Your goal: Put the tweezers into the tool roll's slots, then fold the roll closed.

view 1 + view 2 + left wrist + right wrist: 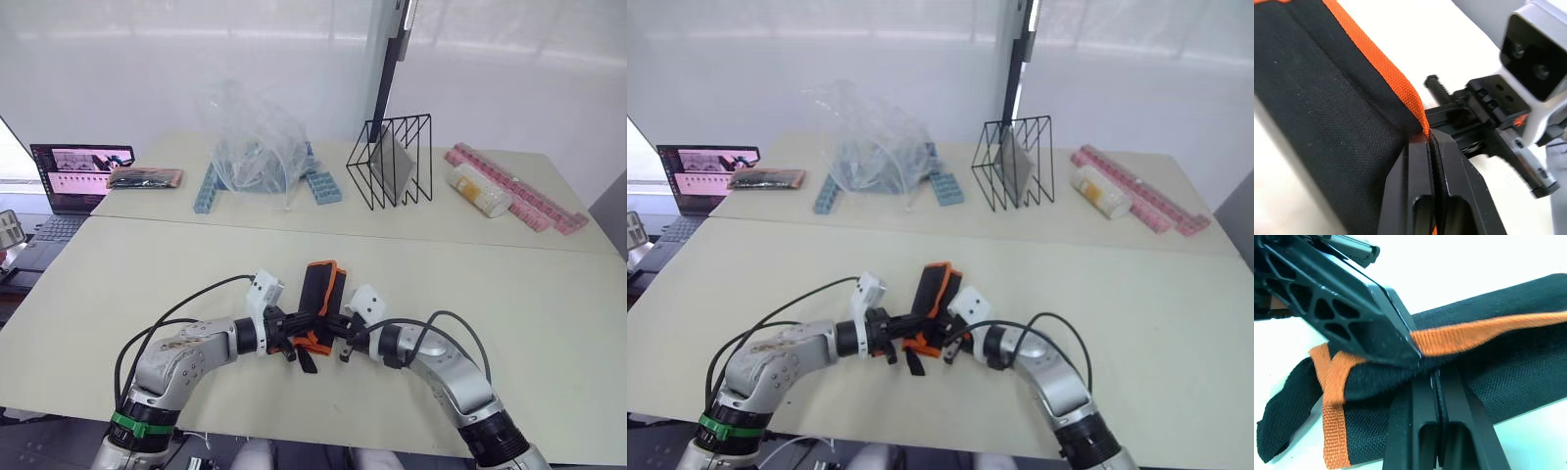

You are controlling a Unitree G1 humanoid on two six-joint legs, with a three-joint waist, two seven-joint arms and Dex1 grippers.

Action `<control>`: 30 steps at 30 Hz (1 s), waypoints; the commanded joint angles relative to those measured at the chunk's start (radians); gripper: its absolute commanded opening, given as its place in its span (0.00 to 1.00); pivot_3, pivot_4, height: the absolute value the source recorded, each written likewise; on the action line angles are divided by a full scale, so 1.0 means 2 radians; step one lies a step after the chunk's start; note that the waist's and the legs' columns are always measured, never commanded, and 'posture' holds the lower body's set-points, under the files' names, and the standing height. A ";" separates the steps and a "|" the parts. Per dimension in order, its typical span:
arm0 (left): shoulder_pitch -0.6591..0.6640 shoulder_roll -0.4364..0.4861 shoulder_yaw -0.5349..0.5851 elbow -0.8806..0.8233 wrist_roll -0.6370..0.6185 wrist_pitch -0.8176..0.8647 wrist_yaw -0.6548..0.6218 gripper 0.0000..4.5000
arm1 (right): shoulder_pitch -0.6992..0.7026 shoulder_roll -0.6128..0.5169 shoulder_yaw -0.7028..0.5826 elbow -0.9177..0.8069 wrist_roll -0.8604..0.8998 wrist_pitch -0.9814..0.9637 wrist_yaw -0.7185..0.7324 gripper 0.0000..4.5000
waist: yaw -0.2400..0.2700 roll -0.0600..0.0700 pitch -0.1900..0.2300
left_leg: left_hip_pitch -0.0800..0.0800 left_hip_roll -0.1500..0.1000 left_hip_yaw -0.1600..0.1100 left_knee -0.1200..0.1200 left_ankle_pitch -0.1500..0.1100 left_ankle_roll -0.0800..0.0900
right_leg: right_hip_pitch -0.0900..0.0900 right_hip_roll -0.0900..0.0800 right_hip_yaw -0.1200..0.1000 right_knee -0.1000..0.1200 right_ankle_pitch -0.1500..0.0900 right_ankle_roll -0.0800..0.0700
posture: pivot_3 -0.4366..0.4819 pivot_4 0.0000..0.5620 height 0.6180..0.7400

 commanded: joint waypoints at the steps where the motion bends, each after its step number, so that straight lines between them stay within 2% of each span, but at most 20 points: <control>1: 0.008 0.012 -0.014 -0.006 0.022 -0.009 -0.008 0.00 | 0.010 -0.022 -0.026 0.013 -0.001 0.029 -0.006 0.00 | 0.002 0.000 0.000 | 0.000 0.000 0.000 0.000 0.000 0.000 | 0.000 0.000 0.000 0.000 0.000 0.000 | 0.48 0.27 0.84; 13: -0.004 -0.012 -0.048 0.006 0.053 -0.019 -0.010 0.00 | 0.009 -0.025 -0.052 -0.013 0.042 0.051 0.004 0.00 | 0.013 0.000 0.000 | -0.003 0.000 0.000 0.000 0.001 0.000 | -0.001 -0.001 -0.001 -0.003 0.001 0.001 | 0.48 0.27 0.84; 18: -0.006 -0.011 -0.065 0.011 0.069 -0.023 -0.019 0.00 | 0.008 -0.038 -0.085 -0.022 0.079 0.081 0.018 0.00 | 0.013 0.000 0.000 | -0.003 -0.001 -0.001 0.000 0.001 0.001 | -0.001 -0.001 -0.001 -0.003 0.001 0.001 | 0.48 0.27 0.84; 22: -0.004 -0.014 -0.068 0.012 0.074 -0.024 -0.021 0.00 | 0.001 -0.050 -0.110 -0.036 0.117 0.097 0.040 0.00 | 0.013 0.000 0.000 | -0.004 -0.001 -0.001 0.000 0.001 0.001 | -0.001 -0.001 -0.001 -0.003 0.003 -0.002 | 0.48 0.27 0.84; 25: -0.005 -0.014 -0.070 0.013 0.079 -0.024 -0.023 0.00 | -0.013 -0.040 -0.119 -0.045 0.135 0.096 0.043 0.00 | 0.011 0.000 0.000 | -0.004 -0.001 -0.001 0.000 0.001 0.001 | -0.002 0.000 -0.001 -0.003 0.003 -0.002 | 0.48 0.27 0.84; 30: -0.005 -0.016 -0.072 0.017 0.086 -0.028 -0.027 0.00 | -0.042 -0.011 -0.092 -0.040 0.121 0.097 0.029 0.00 | 0.012 0.000 0.000 | -0.004 -0.001 -0.001 0.000 0.001 0.001 | -0.002 0.000 -0.001 -0.003 0.003 -0.002 | 0.48 0.27 0.84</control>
